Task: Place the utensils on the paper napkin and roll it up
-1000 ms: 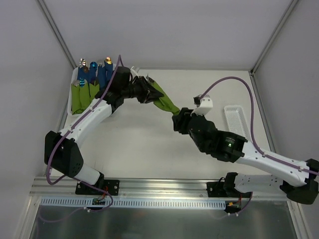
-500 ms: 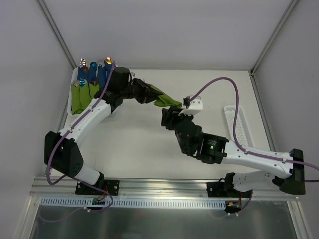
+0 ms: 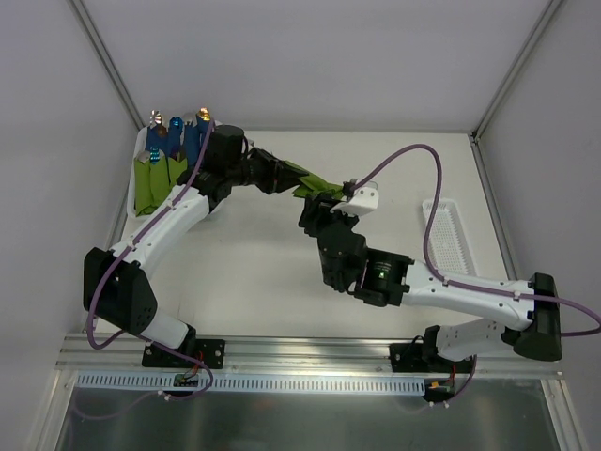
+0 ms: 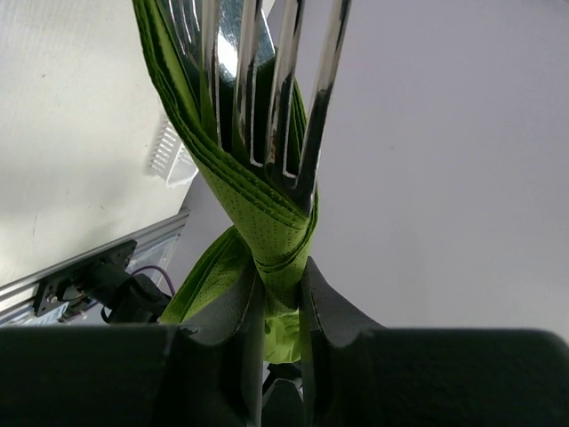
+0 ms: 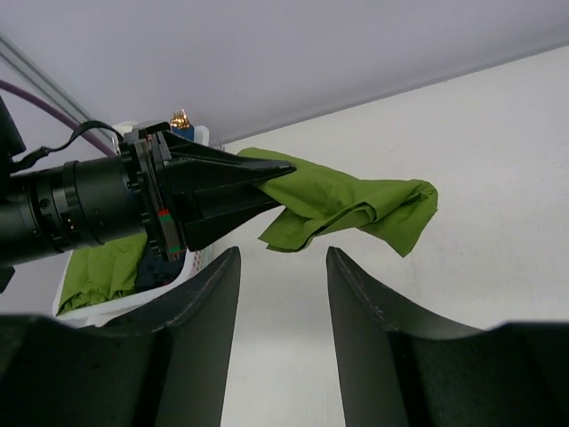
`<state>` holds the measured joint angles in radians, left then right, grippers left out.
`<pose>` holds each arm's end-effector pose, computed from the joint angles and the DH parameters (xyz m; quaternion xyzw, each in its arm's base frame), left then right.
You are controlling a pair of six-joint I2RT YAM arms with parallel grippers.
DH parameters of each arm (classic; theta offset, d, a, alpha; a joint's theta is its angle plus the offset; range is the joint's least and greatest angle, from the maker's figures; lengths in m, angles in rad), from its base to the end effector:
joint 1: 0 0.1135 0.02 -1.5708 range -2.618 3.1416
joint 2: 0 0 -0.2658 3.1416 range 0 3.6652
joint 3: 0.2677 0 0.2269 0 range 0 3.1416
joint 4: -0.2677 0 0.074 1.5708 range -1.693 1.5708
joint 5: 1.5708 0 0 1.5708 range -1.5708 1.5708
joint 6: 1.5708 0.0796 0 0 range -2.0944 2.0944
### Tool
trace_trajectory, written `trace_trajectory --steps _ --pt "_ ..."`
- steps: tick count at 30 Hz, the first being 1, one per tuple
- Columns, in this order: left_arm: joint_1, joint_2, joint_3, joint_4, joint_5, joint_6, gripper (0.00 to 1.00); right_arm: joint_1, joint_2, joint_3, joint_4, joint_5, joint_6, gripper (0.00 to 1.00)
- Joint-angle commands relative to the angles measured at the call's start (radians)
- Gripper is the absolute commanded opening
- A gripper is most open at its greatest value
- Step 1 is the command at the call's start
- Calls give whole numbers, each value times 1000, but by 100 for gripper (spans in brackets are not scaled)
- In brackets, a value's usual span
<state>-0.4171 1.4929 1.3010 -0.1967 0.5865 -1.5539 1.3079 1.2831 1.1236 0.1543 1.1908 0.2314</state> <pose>0.3071 -0.1843 0.3425 -0.2921 0.7566 -0.5773 0.0947 0.1425 0.2451 0.3923 0.0387 0.7067 0.1208 0.6960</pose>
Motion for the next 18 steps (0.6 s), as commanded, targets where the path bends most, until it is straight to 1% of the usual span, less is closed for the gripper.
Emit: trace_trajectory --steps 1,5,10,14,15,16,18 --pt "9 -37 7 48 29 -41 0 2 -44 44 -30 125 141 47" --pt "8 -45 -5 45 15 -35 0 -16 -71 13 -30 138 186 47" --pt "-3 -45 -22 40 -2 -31 0 -48 -99 -27 -36 75 262 49" --pt "-5 -51 -32 33 -8 -31 0 -78 -97 -33 -111 35 361 49" --pt "-5 -52 -37 31 -5 -31 0 -85 -97 -33 -134 8 431 49" --pt "-8 -52 -39 31 -5 -28 0 -108 -96 -33 -186 -19 469 49" --pt "-11 -51 -42 26 -11 -23 0 -124 -87 -27 -234 -57 570 48"
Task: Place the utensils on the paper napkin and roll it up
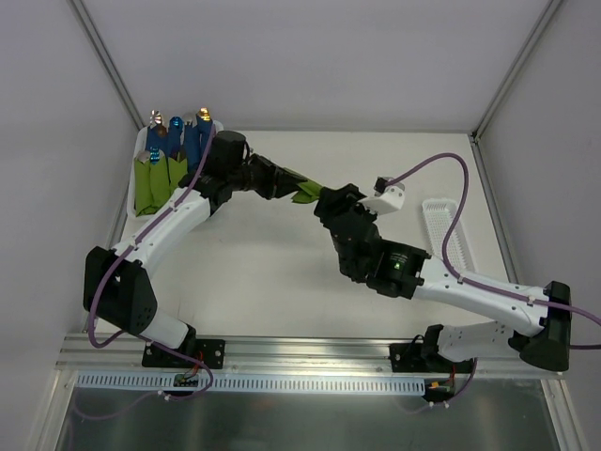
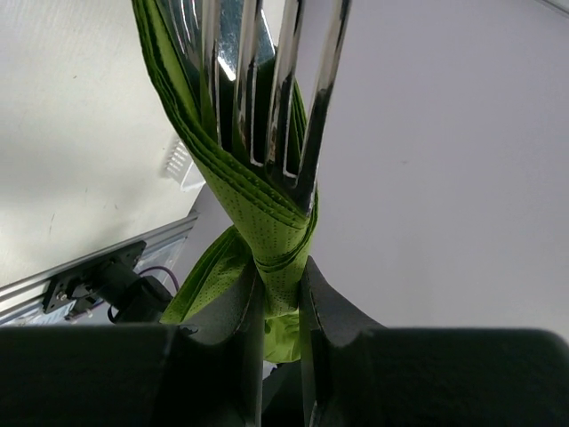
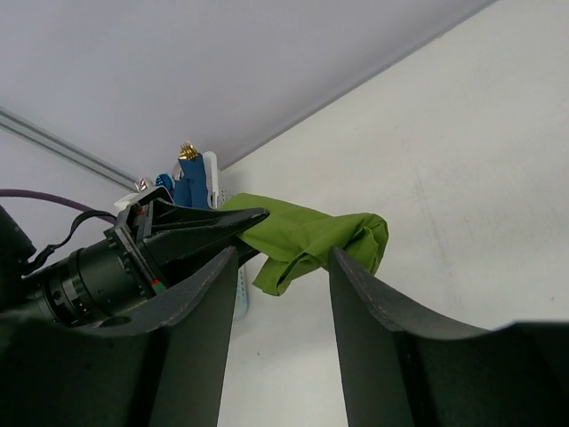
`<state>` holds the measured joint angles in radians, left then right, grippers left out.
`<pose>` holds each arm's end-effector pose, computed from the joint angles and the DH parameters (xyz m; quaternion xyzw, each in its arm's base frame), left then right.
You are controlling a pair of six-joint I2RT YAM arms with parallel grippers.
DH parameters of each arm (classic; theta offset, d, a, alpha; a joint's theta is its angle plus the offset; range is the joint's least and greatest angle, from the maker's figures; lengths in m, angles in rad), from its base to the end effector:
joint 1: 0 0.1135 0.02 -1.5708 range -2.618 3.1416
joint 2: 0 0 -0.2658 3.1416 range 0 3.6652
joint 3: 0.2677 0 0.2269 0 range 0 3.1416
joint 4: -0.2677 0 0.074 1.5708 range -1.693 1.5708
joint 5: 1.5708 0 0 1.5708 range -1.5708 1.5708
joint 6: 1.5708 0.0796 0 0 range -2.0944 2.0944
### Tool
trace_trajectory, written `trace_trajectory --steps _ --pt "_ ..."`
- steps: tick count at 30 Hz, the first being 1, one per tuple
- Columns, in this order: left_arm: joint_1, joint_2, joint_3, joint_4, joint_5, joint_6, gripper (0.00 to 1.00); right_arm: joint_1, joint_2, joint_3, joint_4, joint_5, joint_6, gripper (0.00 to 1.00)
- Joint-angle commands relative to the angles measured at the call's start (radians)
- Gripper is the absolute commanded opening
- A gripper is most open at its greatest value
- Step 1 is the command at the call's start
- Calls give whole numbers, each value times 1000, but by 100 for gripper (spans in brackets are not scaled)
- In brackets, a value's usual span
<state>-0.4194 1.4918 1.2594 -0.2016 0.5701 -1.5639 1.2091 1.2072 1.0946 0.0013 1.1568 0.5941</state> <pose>0.3056 -0.1833 0.3272 -0.3107 0.7619 -0.5620 0.0844 0.1584 0.2127 0.3852 0.1585 0.7051 0.1851 0.6659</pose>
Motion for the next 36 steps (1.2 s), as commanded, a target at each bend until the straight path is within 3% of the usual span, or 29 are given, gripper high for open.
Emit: trace_trajectory --steps 1,6,13,25,28,36 --pt "-9 -50 0 30 5 -10 0 -32 -6 5 -108 -38 226 48" --pt "-13 -51 -5 25 5 -8 0 -48 5 -7 -110 -75 274 49" --pt "-12 -56 -11 18 7 2 0 -92 -8 -19 -109 -250 296 48" --pt "-18 -68 -15 11 -1 27 0 -103 72 74 -231 -236 314 45" --pt "-21 -70 -18 10 -4 28 0 -105 77 83 -262 -233 331 40" --pt "-15 -54 0 8 4 18 0 -109 49 65 -311 -232 329 10"
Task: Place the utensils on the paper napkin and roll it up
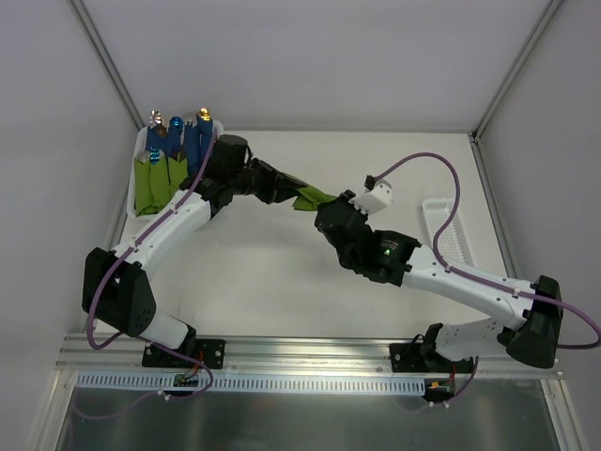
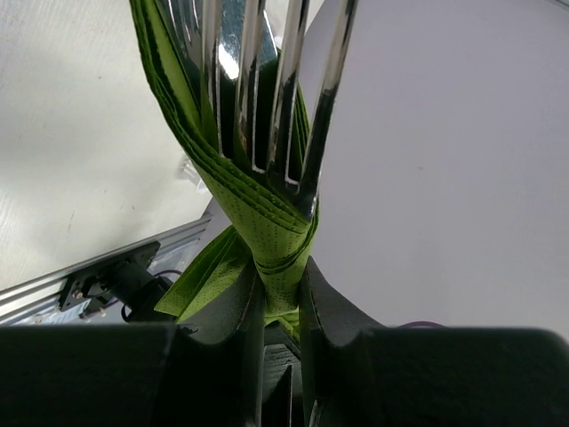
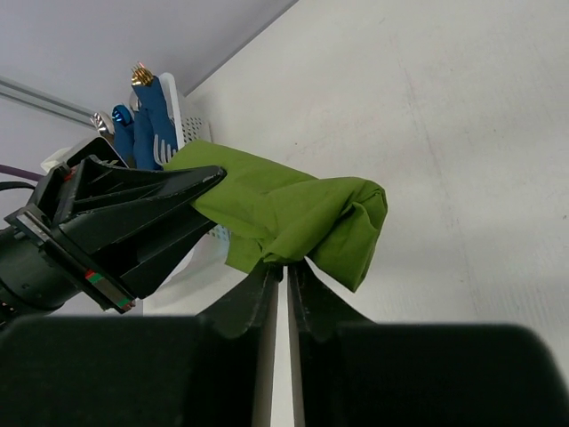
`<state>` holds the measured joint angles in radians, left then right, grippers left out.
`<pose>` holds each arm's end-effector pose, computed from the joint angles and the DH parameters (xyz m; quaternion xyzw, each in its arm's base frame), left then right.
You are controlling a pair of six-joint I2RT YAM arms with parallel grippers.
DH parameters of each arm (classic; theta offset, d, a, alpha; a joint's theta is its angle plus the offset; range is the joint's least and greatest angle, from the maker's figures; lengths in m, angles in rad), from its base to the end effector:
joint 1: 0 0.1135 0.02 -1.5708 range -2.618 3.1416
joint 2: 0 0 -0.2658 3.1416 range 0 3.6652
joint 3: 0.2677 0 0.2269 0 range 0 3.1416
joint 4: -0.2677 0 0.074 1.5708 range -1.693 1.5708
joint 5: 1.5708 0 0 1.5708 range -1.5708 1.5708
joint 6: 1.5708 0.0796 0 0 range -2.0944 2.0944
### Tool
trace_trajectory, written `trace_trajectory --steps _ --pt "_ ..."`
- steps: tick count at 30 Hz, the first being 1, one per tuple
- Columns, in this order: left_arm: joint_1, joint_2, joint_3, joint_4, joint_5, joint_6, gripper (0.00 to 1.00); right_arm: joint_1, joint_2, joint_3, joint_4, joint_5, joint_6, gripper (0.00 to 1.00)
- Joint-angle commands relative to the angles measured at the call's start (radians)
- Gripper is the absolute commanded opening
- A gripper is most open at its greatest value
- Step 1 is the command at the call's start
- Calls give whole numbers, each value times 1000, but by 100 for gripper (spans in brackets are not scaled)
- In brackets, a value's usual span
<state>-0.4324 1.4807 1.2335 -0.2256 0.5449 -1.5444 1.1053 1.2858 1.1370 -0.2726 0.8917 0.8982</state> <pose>0.3000 -0.1839 0.3182 -0.3143 0.7719 -0.5460 0.0847 0.1827 0.2257 0.3448 0.1549 0.7775 0.2181 0.5692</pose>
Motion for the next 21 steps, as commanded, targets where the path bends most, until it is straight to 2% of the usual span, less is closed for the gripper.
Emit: trace_trajectory --steps 1,6,9,15,16,17,19,20,21 --pt "-2 -42 30 32 30 -2 0 -7 -39 12 -39 35 27 9" --pt "0 -40 29 34 47 -16 0 -5 -107 -68 -56 58 21 0" --pt "0 -43 27 32 53 -20 0 -5 -134 -94 -56 75 -24 0" --pt "0 -43 26 34 64 -23 0 -1 -183 -128 -30 95 -234 0" --pt "0 -43 26 32 66 -22 0 2 -183 -126 -25 104 -273 3" --pt "1 -45 27 35 67 -19 0 14 -189 -123 -24 111 -310 13" --pt "1 -45 34 35 69 0 0 27 -203 -121 -25 113 -405 25" --pt "0 -45 35 37 72 29 0 43 -227 -126 -13 95 -439 36" --pt "0 -46 38 42 72 47 0 53 -239 -131 -10 89 -497 41"
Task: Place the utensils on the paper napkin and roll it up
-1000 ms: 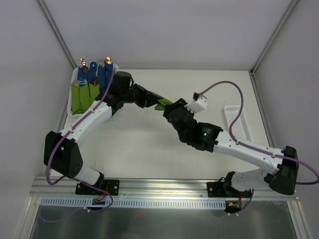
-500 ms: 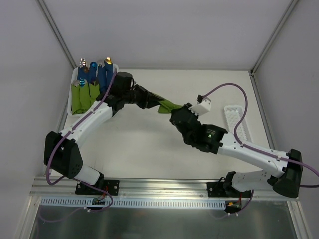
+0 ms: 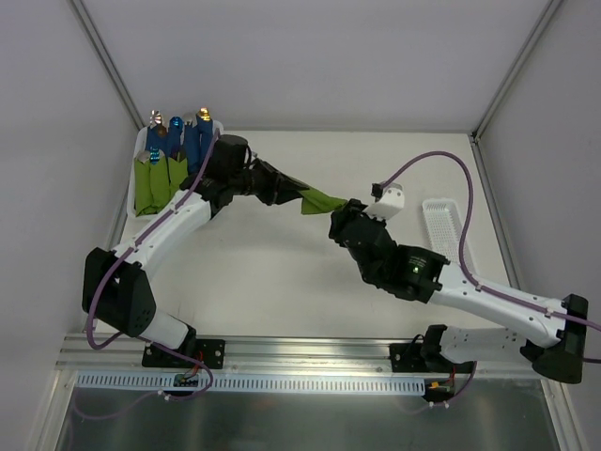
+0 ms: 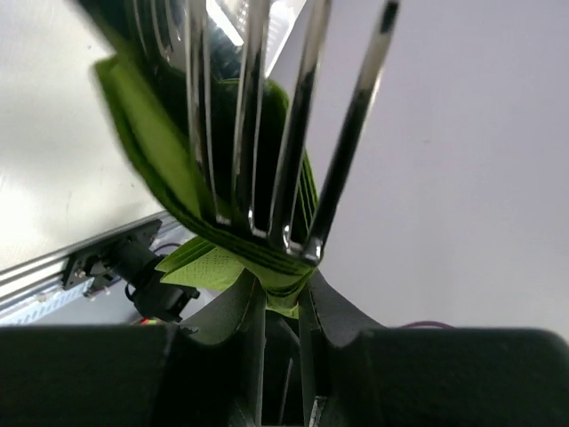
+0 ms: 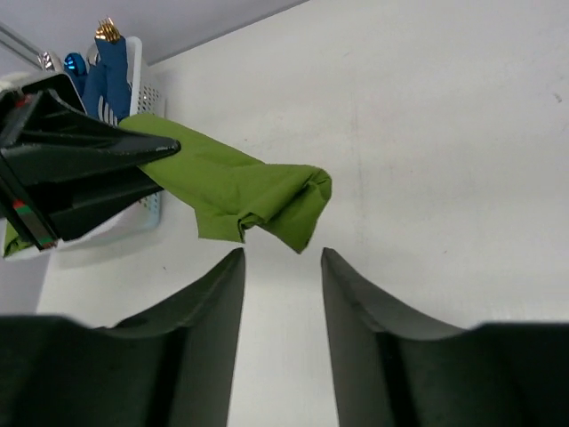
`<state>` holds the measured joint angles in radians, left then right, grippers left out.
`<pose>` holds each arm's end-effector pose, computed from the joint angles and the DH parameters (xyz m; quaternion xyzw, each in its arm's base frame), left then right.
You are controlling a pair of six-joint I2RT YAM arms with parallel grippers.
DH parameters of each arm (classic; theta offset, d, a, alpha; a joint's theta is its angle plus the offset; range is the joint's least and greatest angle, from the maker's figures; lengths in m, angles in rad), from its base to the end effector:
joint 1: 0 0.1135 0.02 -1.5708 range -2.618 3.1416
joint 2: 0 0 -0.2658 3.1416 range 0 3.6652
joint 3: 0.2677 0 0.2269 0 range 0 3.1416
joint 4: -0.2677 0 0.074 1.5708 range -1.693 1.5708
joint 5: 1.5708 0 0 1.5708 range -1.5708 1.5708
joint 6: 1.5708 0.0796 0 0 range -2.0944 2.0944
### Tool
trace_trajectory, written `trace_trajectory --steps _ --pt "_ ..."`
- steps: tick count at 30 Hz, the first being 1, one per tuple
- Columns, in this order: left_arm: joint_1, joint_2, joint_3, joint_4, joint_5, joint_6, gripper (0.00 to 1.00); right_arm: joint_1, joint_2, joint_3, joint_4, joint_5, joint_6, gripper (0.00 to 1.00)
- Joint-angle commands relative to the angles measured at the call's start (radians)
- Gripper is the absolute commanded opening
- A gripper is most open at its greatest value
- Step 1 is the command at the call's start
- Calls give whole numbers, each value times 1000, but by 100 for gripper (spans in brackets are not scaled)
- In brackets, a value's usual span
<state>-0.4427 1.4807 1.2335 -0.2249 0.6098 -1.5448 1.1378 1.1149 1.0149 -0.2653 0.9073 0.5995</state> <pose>0.2940 -0.1898 0.3195 -0.2924 0.7752 -0.5571 0.0571 0.1583 0.1930 0.3461 0.0426 0.7799 0.1559 0.6047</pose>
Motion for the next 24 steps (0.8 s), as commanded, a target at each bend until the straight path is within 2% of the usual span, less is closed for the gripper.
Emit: trace_trajectory --steps 1,2,6,8,10,11,13,14,17,21,24 --pt "12 -46 44 45 13 69 0 30 -85 -12 -15 65 -223 46" --pt "12 -40 49 48 22 125 0 40 -104 -13 -37 35 -234 51" --pt "16 -22 75 120 145 303 0 40 -254 -74 -48 -131 -271 57" --pt "21 -20 61 206 247 375 0 39 -381 -105 -46 -188 -270 64" --pt "28 -36 -12 330 365 374 0 31 -499 -137 -45 -218 -277 70" --pt "35 -54 -53 534 398 300 0 11 -530 -141 -52 -250 -283 72" --pt "42 -63 -194 823 436 188 0 -15 -591 -124 -66 -292 -290 73" --pt "44 -60 -222 1075 464 98 0 -44 -599 -112 -78 -342 -296 74" --pt "44 4 -250 1382 531 -9 0 -85 -571 -49 -106 -451 -302 76" --pt "42 33 -239 1643 542 -119 0 -139 -470 17 -106 -617 -308 81" --pt "32 15 -218 1731 554 -150 0 -243 -394 45 -97 -807 -282 84"
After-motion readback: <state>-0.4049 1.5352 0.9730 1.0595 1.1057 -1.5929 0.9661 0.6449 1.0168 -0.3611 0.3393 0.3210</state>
